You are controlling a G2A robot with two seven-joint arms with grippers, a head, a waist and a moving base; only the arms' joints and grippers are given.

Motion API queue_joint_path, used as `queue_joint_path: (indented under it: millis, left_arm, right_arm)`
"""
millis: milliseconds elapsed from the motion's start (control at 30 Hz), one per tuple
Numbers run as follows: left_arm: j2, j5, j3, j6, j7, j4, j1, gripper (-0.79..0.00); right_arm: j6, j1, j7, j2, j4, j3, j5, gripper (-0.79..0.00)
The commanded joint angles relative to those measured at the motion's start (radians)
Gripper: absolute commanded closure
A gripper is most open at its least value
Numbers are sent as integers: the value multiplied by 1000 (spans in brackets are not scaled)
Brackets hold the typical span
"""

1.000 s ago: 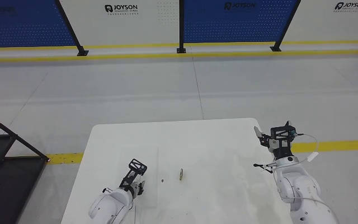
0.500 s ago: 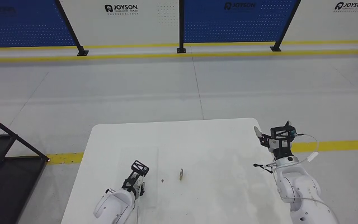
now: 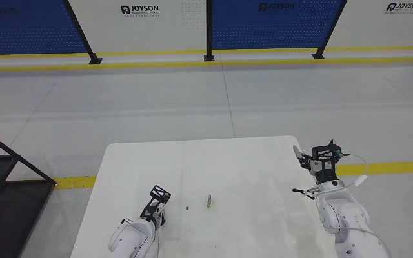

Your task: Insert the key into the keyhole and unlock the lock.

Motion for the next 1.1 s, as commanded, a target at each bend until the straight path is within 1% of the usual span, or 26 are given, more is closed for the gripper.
queue_joint_path:
  millis: [0,33,67,167,300,533,667,867,933,1000,1067]
  left_arm:
    - [0,1,-1,2,2,1,1,-203]
    - [0,1,-1,2,3,1,2,-200]
    - [0,0,-2,2,4,1,2,-169]
    - [0,1,-5,5,9,2,6,-111]
    - [0,5,-11,13,21,0,16,-89]
    - [2,3,-28,13,44,-11,40,-77]
    - [3,7,-36,16,61,-18,53,-40]
    - [4,9,-45,17,74,-24,65,-52]
    - [4,11,-48,18,77,-25,68,-74]
    - [4,12,-49,17,79,-26,69,-120]
    - [4,12,-51,17,80,-28,71,-129]
  right_arm:
    - [0,0,0,0,0,0,0,-785]
    - [0,0,0,0,0,0,0,-785]
    - [0,0,0,0,0,0,0,-785]
    - [0,0,0,0,0,0,0,-785]
    - [0,0,0,0,0,0,0,-785]
    - [0,0,0,0,0,0,0,-785]
    - [0,0,0,0,0,0,0,-785]
    - [0,0,0,0,0,0,0,-785]
    - [0,0,0,0,0,0,0,-785]
    - [0,0,0,0,0,0,0,-785]
    - [0,0,0,0,0,0,0,-785]
